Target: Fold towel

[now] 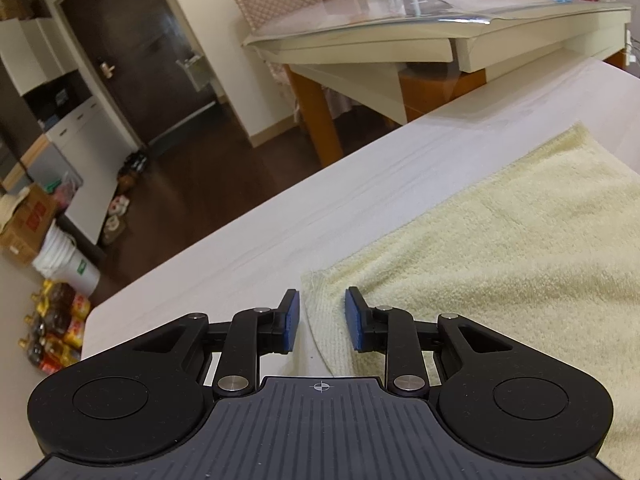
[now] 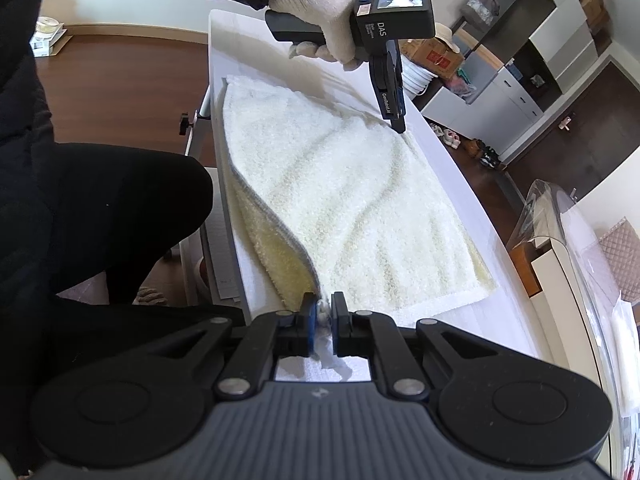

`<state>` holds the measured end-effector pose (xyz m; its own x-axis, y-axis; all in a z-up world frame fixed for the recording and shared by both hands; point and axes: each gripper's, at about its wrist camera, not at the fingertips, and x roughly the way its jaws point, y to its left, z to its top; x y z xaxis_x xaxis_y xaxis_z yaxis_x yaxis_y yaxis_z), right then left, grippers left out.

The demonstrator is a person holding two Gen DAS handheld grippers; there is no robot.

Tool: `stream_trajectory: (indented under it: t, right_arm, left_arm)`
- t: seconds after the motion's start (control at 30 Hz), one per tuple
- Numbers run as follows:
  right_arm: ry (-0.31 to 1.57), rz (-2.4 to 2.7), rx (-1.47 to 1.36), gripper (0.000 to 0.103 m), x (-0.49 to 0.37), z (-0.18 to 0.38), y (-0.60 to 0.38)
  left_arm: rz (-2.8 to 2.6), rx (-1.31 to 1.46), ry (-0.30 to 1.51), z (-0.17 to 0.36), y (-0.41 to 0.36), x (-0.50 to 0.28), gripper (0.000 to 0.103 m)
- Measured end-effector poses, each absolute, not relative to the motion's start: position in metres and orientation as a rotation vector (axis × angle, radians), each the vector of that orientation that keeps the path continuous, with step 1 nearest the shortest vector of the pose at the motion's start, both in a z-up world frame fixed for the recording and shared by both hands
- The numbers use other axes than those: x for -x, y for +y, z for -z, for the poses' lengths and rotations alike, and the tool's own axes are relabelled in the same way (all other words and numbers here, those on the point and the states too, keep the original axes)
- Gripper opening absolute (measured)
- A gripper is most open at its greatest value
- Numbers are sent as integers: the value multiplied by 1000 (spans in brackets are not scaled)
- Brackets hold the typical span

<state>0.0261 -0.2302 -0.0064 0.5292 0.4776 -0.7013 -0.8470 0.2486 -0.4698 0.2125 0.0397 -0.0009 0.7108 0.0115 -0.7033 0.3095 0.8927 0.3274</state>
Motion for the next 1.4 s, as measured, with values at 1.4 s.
stream_trajectory:
  t: [1.4]
  right_arm:
    - [489, -859, 890, 9, -16, 2, -226]
  left_arm:
    - [889, -684, 731, -10, 74, 0, 31]
